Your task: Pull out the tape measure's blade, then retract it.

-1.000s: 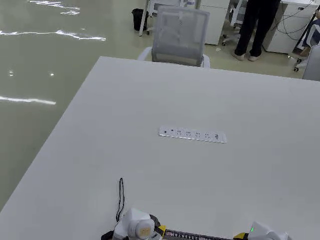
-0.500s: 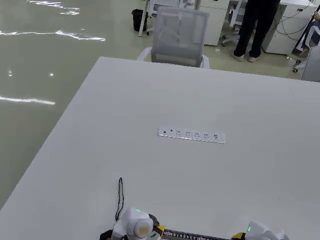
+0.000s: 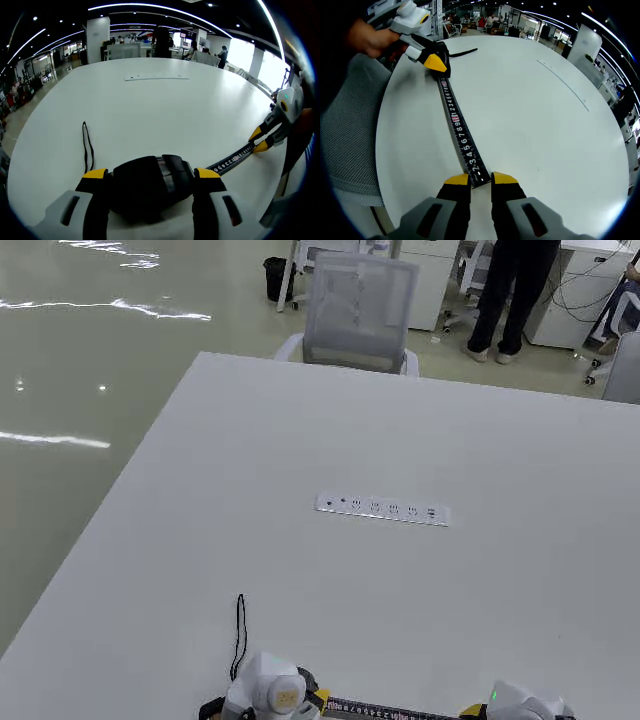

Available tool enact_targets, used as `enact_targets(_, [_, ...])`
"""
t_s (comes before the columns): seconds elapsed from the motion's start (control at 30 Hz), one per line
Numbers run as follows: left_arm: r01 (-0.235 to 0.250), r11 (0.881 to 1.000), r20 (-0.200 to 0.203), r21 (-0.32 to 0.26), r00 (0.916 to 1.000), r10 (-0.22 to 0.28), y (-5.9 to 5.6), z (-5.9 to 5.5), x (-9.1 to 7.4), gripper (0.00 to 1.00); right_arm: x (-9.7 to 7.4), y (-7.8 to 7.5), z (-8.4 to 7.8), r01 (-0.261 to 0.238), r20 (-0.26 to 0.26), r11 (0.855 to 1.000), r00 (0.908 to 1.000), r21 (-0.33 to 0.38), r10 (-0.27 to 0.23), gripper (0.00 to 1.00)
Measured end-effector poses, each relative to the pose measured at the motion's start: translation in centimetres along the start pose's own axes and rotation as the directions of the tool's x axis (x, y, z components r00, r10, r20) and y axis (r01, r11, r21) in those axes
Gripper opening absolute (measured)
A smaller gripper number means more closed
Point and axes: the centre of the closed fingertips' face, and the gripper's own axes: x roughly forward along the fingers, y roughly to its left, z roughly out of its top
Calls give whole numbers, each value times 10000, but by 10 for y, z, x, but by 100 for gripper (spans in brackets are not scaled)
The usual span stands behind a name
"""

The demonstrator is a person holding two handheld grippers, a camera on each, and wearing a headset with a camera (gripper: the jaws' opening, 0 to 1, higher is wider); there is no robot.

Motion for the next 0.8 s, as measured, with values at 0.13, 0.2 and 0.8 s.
enact_targets(0.13, [24, 10000, -4, 8, 10000, -24, 0, 0, 0, 64, 1, 0, 1, -47, 9, 10000, 10000, -7, 47, 13])
enact_targets(0.2, [34, 10000, -9, 8, 10000, -34, 0, 0, 0, 64, 1, 0, 1, -69, 8, 10000, 10000, -13, 69, 13])
enact_targets(0.8, [101, 9999, -14, 23, 9999, -101, 0, 0, 0, 64, 3, 4, 7, -174, 5, 9998, 9998, -14, 174, 13])
